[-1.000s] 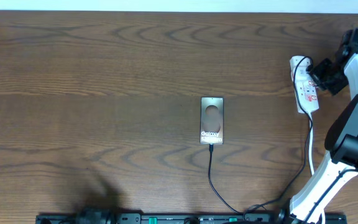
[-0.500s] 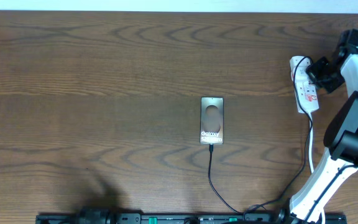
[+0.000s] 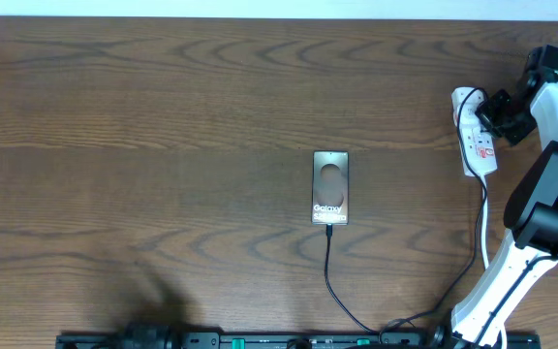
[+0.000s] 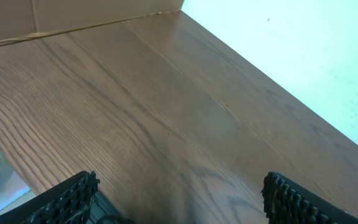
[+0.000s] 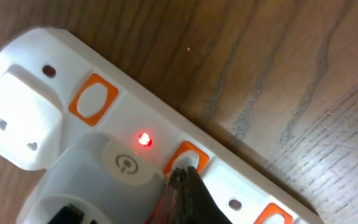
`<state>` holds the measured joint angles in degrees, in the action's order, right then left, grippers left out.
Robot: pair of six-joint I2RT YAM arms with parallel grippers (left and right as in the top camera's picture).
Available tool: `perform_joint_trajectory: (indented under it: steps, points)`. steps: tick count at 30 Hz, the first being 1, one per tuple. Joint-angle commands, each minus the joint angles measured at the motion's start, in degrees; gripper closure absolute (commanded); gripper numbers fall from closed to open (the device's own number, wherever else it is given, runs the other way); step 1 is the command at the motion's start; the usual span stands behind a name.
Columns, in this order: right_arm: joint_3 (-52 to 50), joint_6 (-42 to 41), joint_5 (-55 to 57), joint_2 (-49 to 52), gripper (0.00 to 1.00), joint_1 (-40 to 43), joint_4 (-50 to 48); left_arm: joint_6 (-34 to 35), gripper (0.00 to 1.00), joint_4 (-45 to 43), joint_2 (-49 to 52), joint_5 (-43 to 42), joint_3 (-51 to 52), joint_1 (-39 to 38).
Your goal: Plug charger to phone and switch on socket
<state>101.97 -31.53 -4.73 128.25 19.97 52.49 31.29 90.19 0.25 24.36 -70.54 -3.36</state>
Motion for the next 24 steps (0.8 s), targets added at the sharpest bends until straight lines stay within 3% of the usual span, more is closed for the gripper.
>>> perform_joint_trajectory:
  steps: [1,8,13,19,24]
  points:
    - [-1.1,0.9,2.3,2.0,0.99,-1.6,4.1,0.1,0.13,0.2,-0.1,0.6,-0.2,2.6]
    - [-1.1,-2.6,23.2,-8.4,0.99,0.2,9.4,0.1,0.13,0.2,-0.1,0.6,-0.2,3.0]
    - [-1.1,-5.4,24.9,-21.9,0.99,3.5,10.2,0.1,0.13,0.2,-0.1,0.6,-0.2,3.0]
    - [-1.1,-6.2,7.6,-41.8,0.99,5.3,6.2,0.1,0.13,0.2,-0.1,0.6,-0.2,3.2]
    - [-1.1,-6.1,-7.7,-63.2,0.97,3.6,-14.2,0.1,0.13,0.2,-0.1,0.6,-0.2,3.2]
